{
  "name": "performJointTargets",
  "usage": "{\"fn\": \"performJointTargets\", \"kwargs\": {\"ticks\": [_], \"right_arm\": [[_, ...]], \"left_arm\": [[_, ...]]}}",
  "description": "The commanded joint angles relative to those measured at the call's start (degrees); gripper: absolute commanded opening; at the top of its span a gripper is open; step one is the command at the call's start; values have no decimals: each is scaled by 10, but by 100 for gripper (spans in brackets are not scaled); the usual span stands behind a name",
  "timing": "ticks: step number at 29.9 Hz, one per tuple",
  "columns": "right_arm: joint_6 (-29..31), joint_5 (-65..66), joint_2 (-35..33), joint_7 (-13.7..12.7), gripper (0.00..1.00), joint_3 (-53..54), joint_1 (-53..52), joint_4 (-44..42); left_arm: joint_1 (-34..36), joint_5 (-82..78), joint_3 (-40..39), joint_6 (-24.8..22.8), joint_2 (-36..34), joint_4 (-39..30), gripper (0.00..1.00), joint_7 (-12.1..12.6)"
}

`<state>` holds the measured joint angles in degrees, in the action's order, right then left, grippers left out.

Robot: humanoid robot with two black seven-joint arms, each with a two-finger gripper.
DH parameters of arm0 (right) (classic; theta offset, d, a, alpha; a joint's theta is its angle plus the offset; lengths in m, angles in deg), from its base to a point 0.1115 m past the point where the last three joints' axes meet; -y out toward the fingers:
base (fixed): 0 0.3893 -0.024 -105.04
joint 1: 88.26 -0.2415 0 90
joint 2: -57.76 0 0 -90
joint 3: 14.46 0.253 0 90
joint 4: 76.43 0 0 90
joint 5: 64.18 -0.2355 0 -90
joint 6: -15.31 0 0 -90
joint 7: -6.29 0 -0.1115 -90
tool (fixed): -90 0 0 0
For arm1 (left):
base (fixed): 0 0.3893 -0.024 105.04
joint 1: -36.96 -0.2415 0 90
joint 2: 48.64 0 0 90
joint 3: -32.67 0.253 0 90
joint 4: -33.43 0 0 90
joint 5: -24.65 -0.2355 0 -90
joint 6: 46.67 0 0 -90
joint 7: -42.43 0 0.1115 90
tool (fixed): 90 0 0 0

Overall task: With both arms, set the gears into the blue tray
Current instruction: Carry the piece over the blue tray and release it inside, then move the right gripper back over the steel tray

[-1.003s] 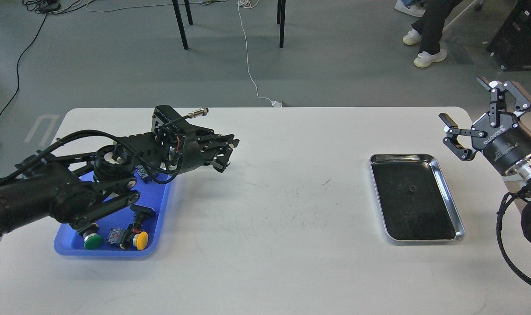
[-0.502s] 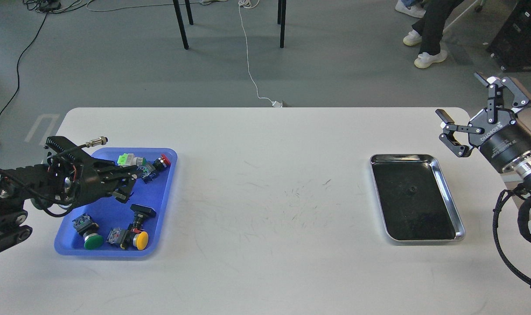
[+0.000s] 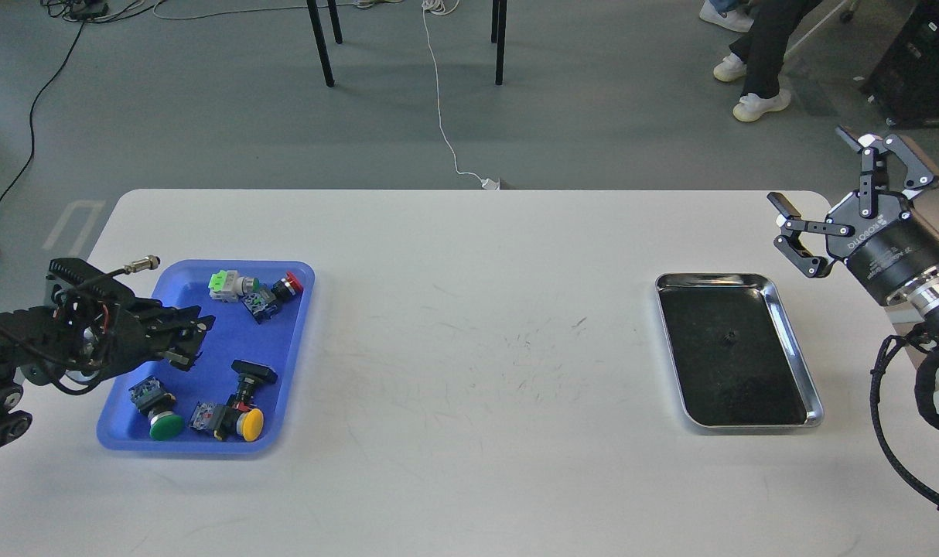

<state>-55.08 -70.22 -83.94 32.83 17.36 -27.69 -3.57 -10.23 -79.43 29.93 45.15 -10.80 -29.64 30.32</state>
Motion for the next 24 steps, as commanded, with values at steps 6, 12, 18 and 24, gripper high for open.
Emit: {"fn": "performJointTargets", "kwargs": {"ticks": [6,12,18,24], "right_arm": [[1,8,-29,-3,97,-1,0,1],[2,44,-78,-10,97,-4,-14,17],[6,217,-100,-63,97,-5,-89,15],[10,362,-91,-77,97,-47,-180,-5]], "left_arm": [[5,297,-162,-6,1,-8,97,-9],[16,612,-244,-25,35,-9,98,-6],[25,815,-321,-57,100,-9,98,-9],[19,960,-390,-71,161,-2,98,-9]]}}
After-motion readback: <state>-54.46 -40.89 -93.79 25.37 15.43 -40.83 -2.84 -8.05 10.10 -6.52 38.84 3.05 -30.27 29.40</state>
